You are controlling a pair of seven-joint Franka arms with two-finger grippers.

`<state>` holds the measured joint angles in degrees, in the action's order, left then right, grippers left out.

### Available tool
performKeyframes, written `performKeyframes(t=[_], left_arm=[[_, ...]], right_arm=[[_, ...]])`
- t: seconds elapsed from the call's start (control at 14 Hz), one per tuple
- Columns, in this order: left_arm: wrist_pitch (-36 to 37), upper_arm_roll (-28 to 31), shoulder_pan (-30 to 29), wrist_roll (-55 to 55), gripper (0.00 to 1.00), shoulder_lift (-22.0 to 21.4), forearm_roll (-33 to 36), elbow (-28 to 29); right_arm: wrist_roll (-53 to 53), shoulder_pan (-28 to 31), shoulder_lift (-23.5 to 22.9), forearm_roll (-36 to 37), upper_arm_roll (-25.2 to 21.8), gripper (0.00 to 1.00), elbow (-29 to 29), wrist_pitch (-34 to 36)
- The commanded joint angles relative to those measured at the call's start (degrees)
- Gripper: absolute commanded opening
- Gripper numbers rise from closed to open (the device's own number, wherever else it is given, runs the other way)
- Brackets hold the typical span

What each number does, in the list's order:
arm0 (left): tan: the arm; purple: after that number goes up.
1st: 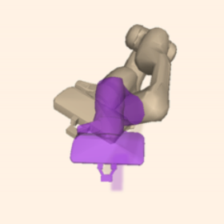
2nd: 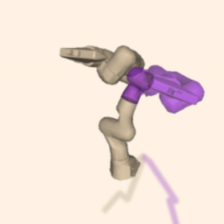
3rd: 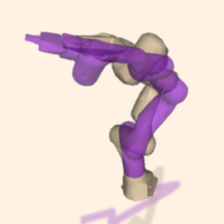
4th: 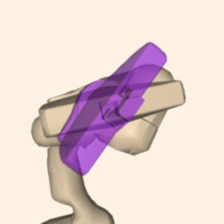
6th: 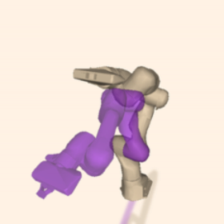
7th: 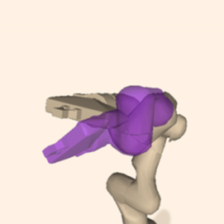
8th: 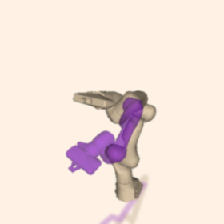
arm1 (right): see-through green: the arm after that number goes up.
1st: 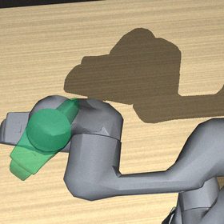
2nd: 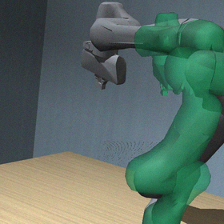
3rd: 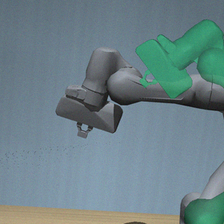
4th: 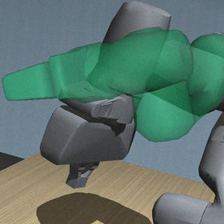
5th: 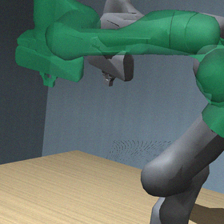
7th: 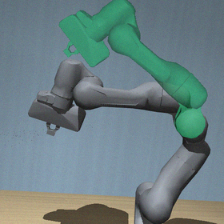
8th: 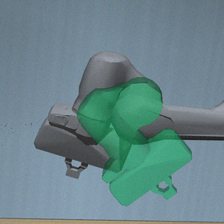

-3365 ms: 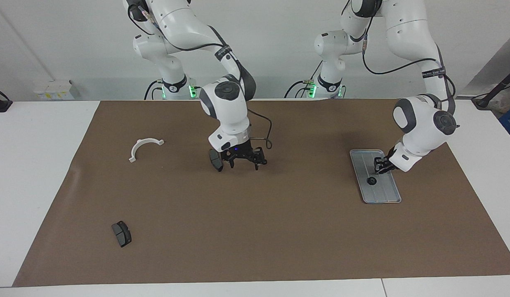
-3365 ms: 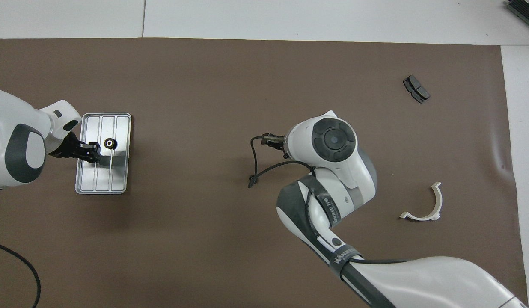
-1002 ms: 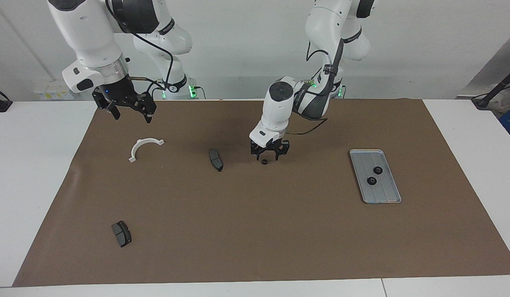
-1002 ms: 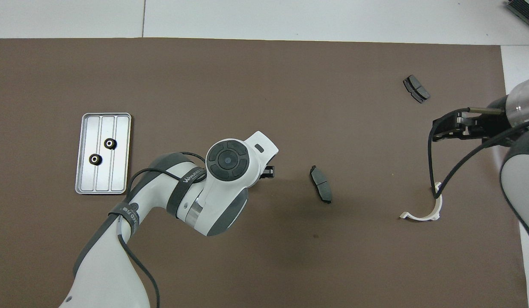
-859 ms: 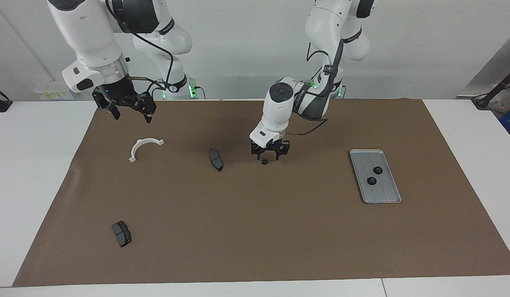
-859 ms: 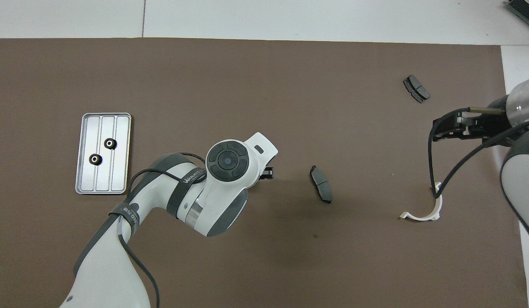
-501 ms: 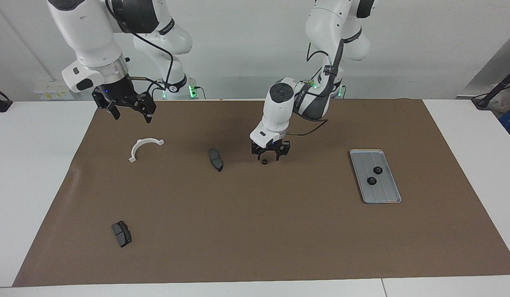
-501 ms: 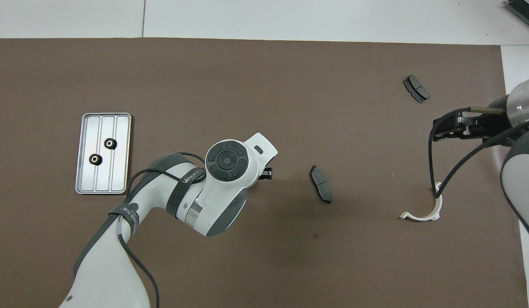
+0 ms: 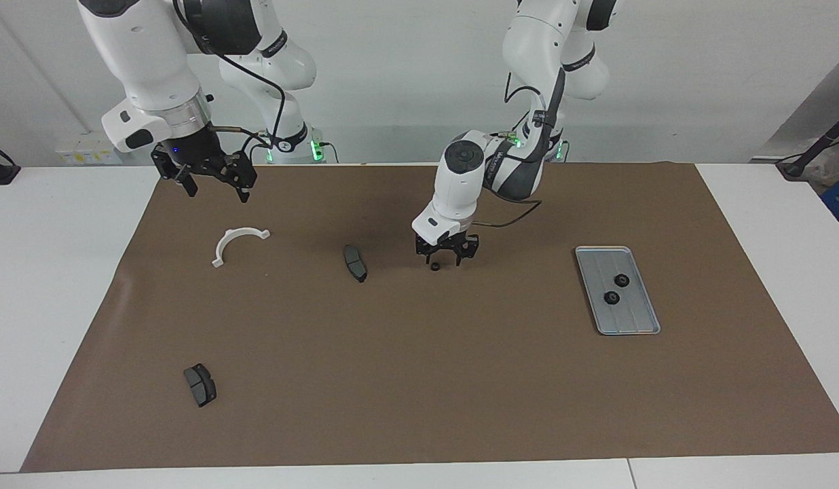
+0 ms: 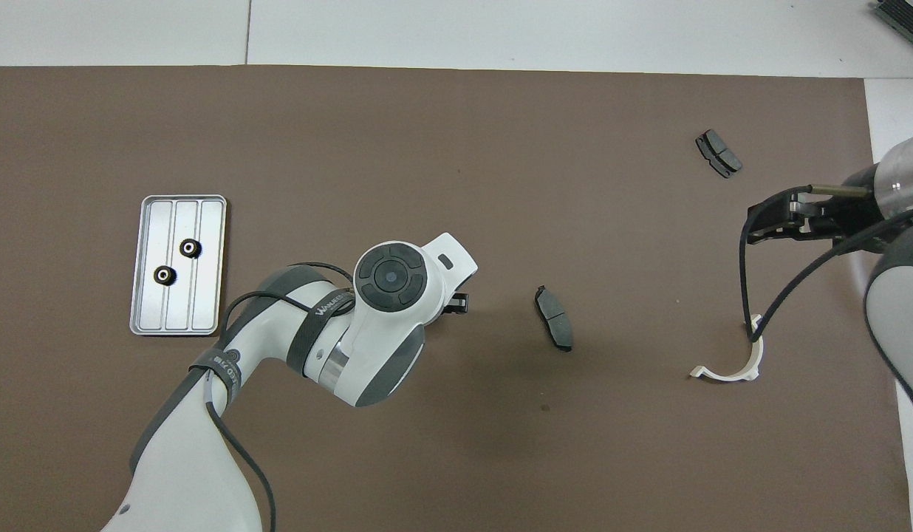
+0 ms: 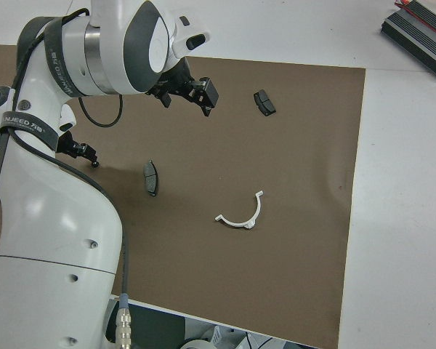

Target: Pick bearing gear from pile to tray

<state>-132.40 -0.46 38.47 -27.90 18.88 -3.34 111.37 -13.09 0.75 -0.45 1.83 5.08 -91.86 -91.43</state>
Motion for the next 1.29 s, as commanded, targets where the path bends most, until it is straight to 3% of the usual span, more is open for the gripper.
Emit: performKeyframes(t=[0.0,0.21,0.64,1.22], left_arm=[[-3.7,0.4,0.7,0.6,0.76,1.7,-0.9,0.6],[-4.0,0.4,2.0,0.1,0.76,1.8,-0.9,0.5],[-4.3,0.4,2.6,0.1,0.65,3.4,-0.9,0.3],[-3.1,0.4,3.3,-0.1,0.38,3.3,-0.9,0.4]], right_arm=[[1.4,0.6,-0.1,-1.0,0.1,1.00,0.7,0.8],[1.3,0.6,-0.1,-1.0,0.1,1.00,0.7,0.8],[1.4,0.6,-0.1,-1.0,0.1,1.00,0.7,0.8],[1.4,0.6,-0.1,-1.0,0.1,1.00,0.7,0.8]])
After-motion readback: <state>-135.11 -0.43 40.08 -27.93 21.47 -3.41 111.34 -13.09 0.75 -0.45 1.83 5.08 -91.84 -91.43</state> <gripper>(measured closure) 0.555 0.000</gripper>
